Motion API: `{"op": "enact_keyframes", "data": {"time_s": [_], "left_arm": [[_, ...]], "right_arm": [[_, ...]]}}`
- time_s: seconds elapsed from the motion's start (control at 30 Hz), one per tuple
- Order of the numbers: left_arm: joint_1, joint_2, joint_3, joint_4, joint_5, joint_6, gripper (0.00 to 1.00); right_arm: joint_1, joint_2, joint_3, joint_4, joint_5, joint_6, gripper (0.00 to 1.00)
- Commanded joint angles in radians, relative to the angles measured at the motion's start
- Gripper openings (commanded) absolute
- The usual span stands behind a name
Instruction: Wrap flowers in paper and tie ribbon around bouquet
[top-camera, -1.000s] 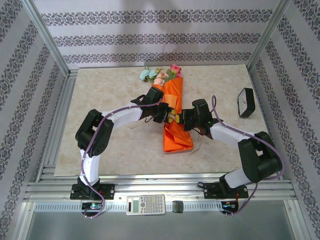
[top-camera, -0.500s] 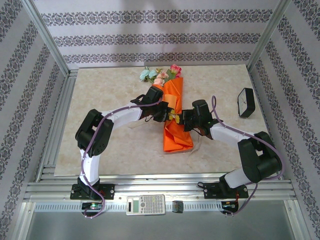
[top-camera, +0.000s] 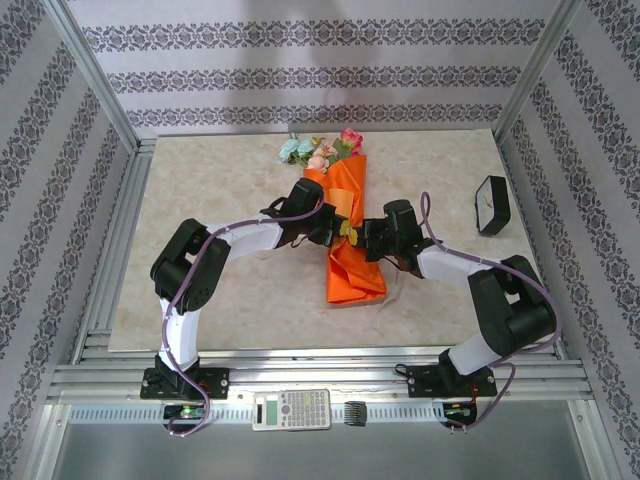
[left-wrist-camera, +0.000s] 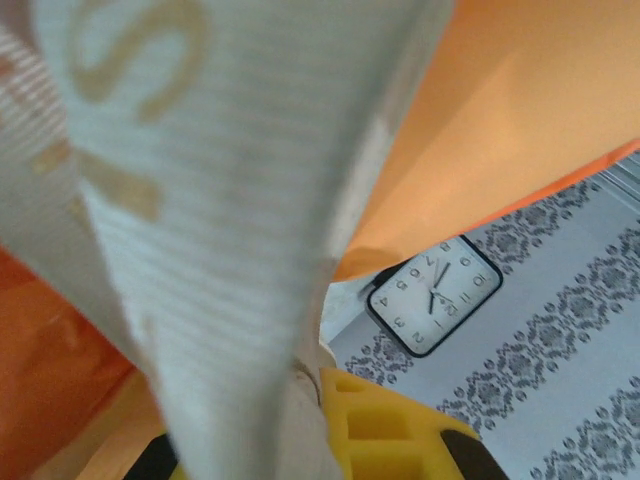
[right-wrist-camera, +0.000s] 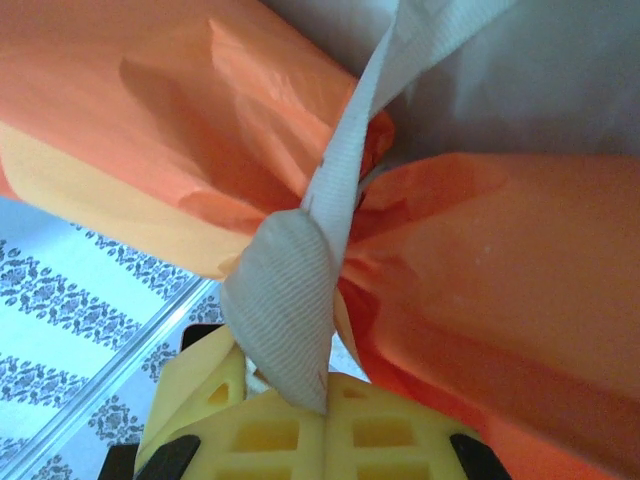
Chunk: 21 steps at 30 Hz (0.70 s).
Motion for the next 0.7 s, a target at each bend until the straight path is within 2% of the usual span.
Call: {"op": "enact_keyframes", "data": {"time_s": [0.0,0.07,0.23,0.37,0.67], "left_arm": [[0.014,0.001,-0.046,0.219,-0.035,0.005,0.01],[0.014,0.007,-0.066,0.296,-0.034,0.002,0.00],[0.014,0.004,-0.106,0.379,-0.026,0.016,0.00],[0.013,0.006,-0.128,0.417,-0.015,0.020,0.00],[0.014,0.010,-0.149,0.429,-0.013,0.023,0.00]], "right_arm": [[-0.013,0.031,-0.021,0.049,-0.032,0.029,0.00],[-0.023,0.034,-0.024,0.054,-0.033,0.025,0.00],[-0.054,0.001,-0.024,0.029,-0.035,-0.001,0.15],[-0.074,-0.040,-0.026,0.016,-0.026,-0.005,0.24],[-0.094,-0.085,0.030,-0.003,0.023,0.008,0.27]]}}
